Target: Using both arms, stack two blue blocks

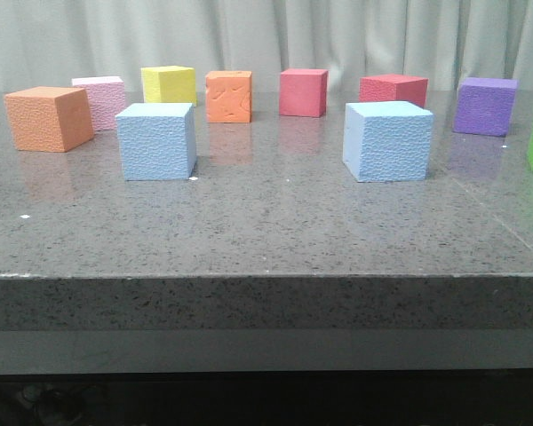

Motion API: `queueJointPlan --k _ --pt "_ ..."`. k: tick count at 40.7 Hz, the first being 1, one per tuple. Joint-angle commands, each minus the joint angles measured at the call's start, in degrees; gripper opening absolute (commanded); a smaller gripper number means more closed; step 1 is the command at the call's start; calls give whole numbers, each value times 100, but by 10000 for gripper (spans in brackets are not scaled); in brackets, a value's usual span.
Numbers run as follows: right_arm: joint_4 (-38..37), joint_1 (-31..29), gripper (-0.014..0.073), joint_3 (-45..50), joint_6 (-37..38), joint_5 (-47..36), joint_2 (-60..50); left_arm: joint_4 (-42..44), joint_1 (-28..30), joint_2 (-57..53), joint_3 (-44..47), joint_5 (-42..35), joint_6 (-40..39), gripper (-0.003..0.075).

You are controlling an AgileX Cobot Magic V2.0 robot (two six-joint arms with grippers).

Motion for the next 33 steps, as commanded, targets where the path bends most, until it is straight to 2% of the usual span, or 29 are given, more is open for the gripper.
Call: queueJointPlan --k 1,10,21,24,33 --pt "8 -6 -69 -675 -32 -69 -109 -13 -41 -112 -492 -321 -47 -18" --pt "-140 -11 -69 -2091 -77 1336 368 -2 -41 421 -2145 756 -47 -18" --pt "-195 -11 -69 -3581 -77 2523 1749 -2 -41 2025 -4049 2581 -47 -18" --pt "-199 -11 -69 -3811 -77 2850 2134 -2 -41 2432 -4281 2836 -47 -18" --pt "-199 -11 -69 -3846 -77 3149 2951 -2 -41 3103 -4309 2816 -47 -18"
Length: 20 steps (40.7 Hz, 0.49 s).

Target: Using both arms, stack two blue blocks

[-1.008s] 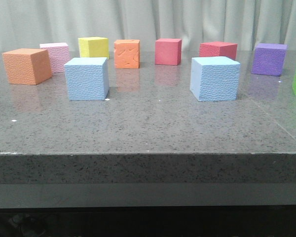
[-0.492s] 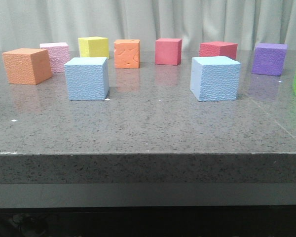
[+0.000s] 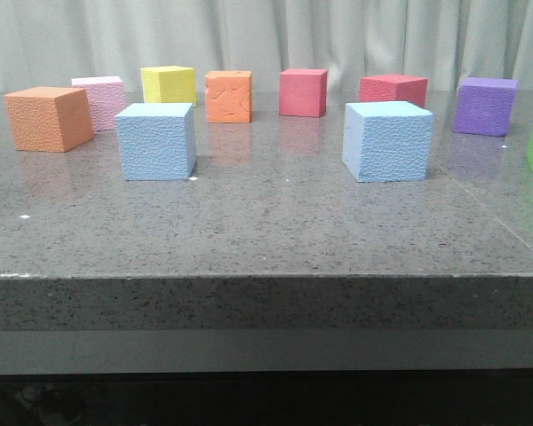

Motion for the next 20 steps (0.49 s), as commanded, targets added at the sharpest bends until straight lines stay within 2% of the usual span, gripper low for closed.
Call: queueJointPlan --k 1,10,12,13,16,20 --pt "-50 -11 -69 -157 -54 -281 329 -2 -41 301 -195 -406 -47 -18" --pt "-50 -11 -64 -135 -54 -228 810 -2 -41 774 -195 -377 -47 -15" --pt "-43 -11 -29 -135 -54 -222 854 25 -41 822 -195 -377 -47 6" --pt "-38 -11 -11 -135 -54 -222 860 37 -41 854 -195 -377 -47 38" --pt "-43 -11 141 -135 -54 -239 868 37 -41 893 -195 -377 -47 176" --pt "-43 -11 426 -135 -54 -239 868 37 -41 916 -195 -414 -47 435"
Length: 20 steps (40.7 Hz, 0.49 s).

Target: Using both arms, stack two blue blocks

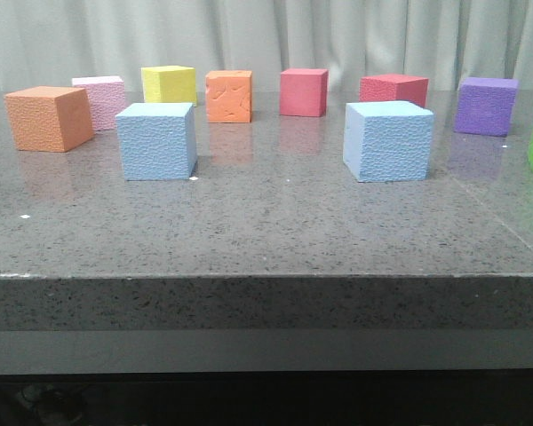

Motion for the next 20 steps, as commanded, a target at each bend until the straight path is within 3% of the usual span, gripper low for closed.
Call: queueJointPlan --k 1,4,6,15,20 --pt "-43 -11 475 -156 -40 -359 52 -6 -41 42 -195 -428 -47 475" --pt "-7 -11 598 -156 -40 -364 52 -6 -41 42 -195 -403 -47 558" --pt "54 -5 629 -156 -40 -370 52 -23 -54 42 -195 -389 -47 557" --pt "879 584 599 -709 -1042 9 602 -109 -855 42 -195 -389 264 555" --pt "967 1139 590 -1201 -1127 262 1143 73 -1307 42 -195 -389 274 555"
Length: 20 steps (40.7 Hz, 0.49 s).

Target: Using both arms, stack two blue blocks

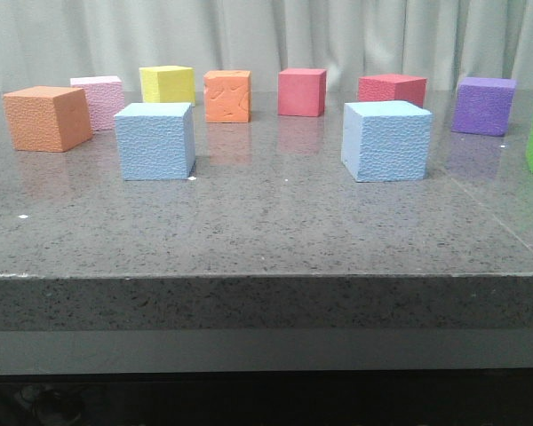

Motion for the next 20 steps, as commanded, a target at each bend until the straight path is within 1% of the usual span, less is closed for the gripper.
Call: queueJointPlan --k 1,6,9,10,13,17,20 --pt "140 381 590 -549 -159 -149 441 89 -326 29 -195 -389 38 555" --pt "105 838 590 -1053 94 -50 1078 87 -433 29 -195 -389 38 555" --pt "-145 1092 590 -1359 445 -11 1486 87 -433 29 -195 -389 38 555" --pt "-276 1186 590 -1463 668 6 1629 87 -433 29 -195 -389 38 555" --pt "-931 1522 590 -1787 1318 56 2095 122 -433 29 -195 -389 38 555" --pt "-2071 1997 592 -2209 2564 224 2675 148 -433 29 -195 -389 38 555" --pt "-2722 2184 594 -2465 3244 348 3039 212 -433 29 -195 -389 38 555"
